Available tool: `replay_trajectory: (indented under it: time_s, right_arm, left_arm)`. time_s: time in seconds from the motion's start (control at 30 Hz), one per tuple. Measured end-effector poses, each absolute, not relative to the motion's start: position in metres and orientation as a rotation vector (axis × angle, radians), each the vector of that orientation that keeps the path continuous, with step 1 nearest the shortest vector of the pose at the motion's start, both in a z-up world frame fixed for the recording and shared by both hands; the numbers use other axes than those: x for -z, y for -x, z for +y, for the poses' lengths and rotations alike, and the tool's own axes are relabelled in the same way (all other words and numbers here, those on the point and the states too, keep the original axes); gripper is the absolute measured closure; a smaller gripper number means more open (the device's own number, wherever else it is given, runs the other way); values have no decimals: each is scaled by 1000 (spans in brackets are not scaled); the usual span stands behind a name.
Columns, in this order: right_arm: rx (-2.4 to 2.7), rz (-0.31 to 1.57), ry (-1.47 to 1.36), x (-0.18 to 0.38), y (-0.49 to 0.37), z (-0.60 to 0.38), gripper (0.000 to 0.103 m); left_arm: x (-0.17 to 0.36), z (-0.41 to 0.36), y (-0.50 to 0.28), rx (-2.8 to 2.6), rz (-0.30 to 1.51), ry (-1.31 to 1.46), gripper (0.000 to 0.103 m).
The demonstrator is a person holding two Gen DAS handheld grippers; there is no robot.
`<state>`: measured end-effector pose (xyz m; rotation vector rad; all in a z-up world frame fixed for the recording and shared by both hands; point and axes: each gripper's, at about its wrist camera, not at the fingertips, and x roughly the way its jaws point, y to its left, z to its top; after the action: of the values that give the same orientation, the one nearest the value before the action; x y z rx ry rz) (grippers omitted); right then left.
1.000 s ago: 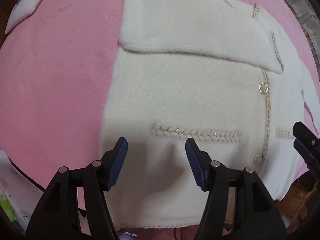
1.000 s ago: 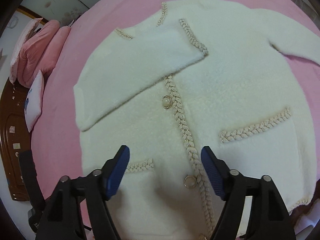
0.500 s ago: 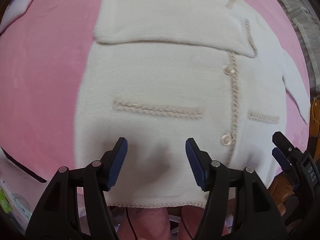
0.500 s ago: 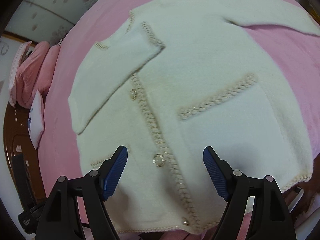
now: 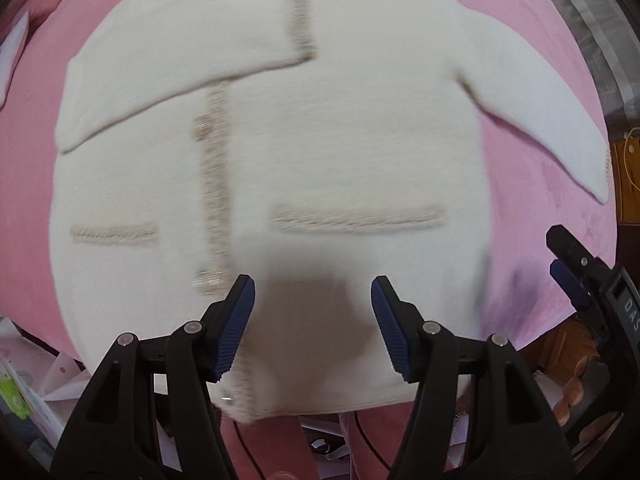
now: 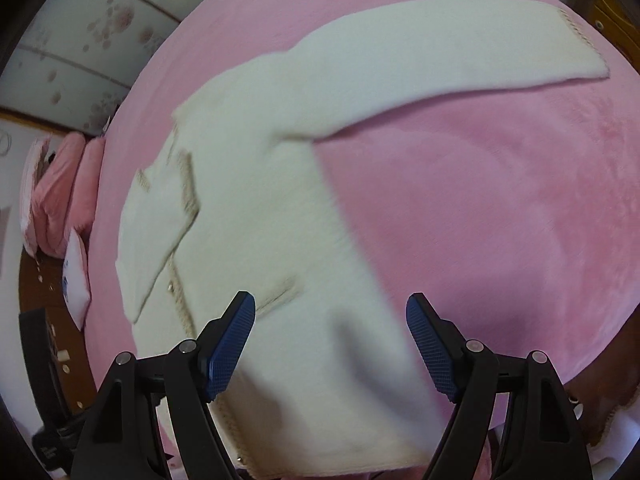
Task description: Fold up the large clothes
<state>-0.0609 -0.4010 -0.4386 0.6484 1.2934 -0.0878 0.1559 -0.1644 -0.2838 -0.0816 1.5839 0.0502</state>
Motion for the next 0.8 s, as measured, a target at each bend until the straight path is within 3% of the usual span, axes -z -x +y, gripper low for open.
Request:
replay_trajectory:
  time_s: [0.2, 0.53, 0.63, 0.73, 0.8]
  right_arm:
    - [165, 1227, -790, 440, 58, -521, 24]
    - [393, 1016, -998, 443, 69, -676, 28]
    - [427, 941, -1041, 444, 72, -707, 40]
    - [417, 916, -986, 444, 69, -726, 65]
    - [412, 934, -996, 445, 68, -733, 71]
  left_arm:
    - [281, -247, -187, -33, 1571, 77, 45]
    - [289, -322, -222, -35, 1578, 9, 45]
    - [294, -327, -229, -47, 1587, 36, 45]
    - [299, -324, -235, -66, 1606, 67, 45]
    - [300, -318, -238, -74, 1609, 95, 45]
